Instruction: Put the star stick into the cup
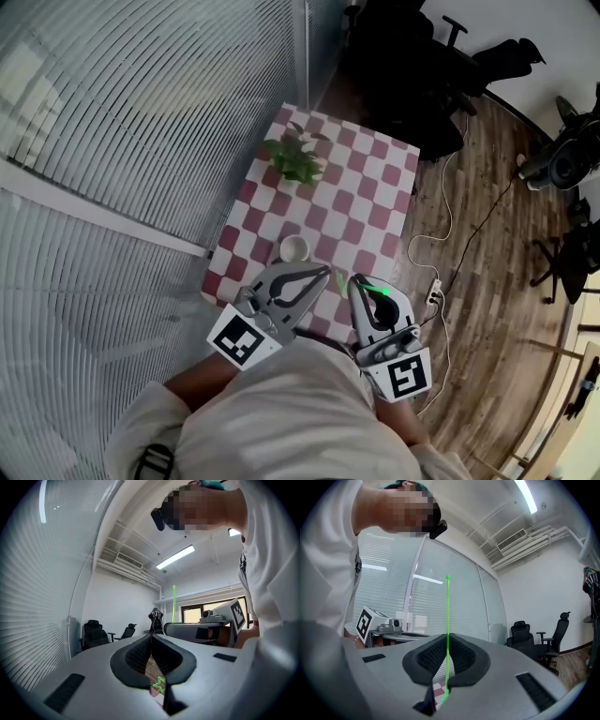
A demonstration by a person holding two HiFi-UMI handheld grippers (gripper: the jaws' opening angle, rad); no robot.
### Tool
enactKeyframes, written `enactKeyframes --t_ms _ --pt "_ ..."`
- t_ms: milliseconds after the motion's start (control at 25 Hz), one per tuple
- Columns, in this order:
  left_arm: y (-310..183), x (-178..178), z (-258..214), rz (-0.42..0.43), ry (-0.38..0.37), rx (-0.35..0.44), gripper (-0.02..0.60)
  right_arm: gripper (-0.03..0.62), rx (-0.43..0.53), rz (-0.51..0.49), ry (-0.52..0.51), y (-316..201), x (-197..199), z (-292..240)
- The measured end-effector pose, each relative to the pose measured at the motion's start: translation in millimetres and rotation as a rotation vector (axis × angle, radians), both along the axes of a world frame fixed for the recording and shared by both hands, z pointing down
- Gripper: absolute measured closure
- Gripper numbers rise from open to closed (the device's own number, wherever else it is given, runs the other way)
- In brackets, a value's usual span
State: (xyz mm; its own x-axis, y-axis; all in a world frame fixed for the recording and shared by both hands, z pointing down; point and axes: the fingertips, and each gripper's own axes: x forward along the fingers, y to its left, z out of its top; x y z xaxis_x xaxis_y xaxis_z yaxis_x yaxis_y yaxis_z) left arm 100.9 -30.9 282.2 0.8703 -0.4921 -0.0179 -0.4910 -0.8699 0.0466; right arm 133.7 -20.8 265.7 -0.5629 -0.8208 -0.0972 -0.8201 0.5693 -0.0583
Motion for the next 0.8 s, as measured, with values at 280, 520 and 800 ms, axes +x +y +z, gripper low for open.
enactKeyframes --t_ms 280,520,800 --pt "-9.5 -5.8 4.6 0.018 -0.002 0.002 0.549 0.554 0.004 0.007 0.005 -11.0 -7.0 5.8" --pt "-20.3 -17.0 6.7 0.043 -0.02 -0.009 0.549 0.554 -0.002 0.023 0.008 -22.4 -19.2 6.2" --pt "-35.9 -31.2 20.7 0.077 -0.024 -0.023 0.549 0.554 -0.019 0.045 0.011 -37.8 -35.0 19.4"
